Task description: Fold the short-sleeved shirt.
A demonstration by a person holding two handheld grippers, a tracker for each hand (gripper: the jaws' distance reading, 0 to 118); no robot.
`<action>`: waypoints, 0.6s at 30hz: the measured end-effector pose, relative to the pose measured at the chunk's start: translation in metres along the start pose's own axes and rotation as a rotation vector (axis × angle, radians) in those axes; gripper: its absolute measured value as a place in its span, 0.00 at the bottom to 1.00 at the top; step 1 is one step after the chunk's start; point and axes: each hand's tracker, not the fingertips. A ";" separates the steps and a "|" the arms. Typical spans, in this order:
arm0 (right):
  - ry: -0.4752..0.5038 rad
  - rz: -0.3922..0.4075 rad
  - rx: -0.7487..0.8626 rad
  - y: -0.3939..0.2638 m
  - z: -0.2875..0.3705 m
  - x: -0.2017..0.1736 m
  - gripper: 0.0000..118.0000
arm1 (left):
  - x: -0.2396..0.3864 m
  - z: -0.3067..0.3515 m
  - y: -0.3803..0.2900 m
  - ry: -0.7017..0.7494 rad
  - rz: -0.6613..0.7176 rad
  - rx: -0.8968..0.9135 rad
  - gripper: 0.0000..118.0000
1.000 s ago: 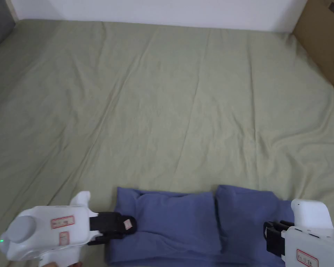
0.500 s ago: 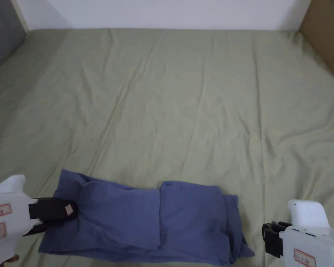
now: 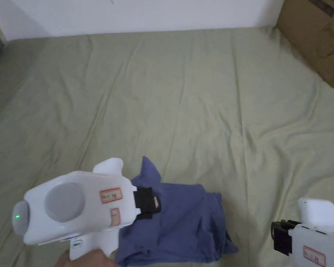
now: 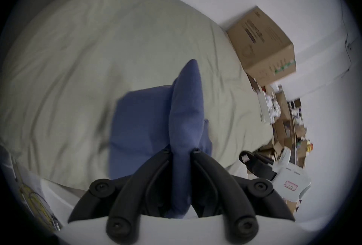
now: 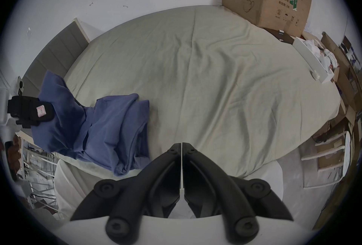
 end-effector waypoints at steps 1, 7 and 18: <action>-0.002 -0.008 -0.001 -0.001 0.000 0.003 0.02 | 0.006 -0.012 0.000 -0.006 0.001 -0.023 0.08; -0.004 -0.054 -0.011 -0.007 0.000 0.017 0.02 | 0.037 -0.080 0.001 -0.085 0.016 -0.101 0.42; -0.011 -0.099 -0.019 -0.011 -0.003 0.030 0.02 | 0.013 -0.038 0.016 -0.022 -0.073 0.030 0.35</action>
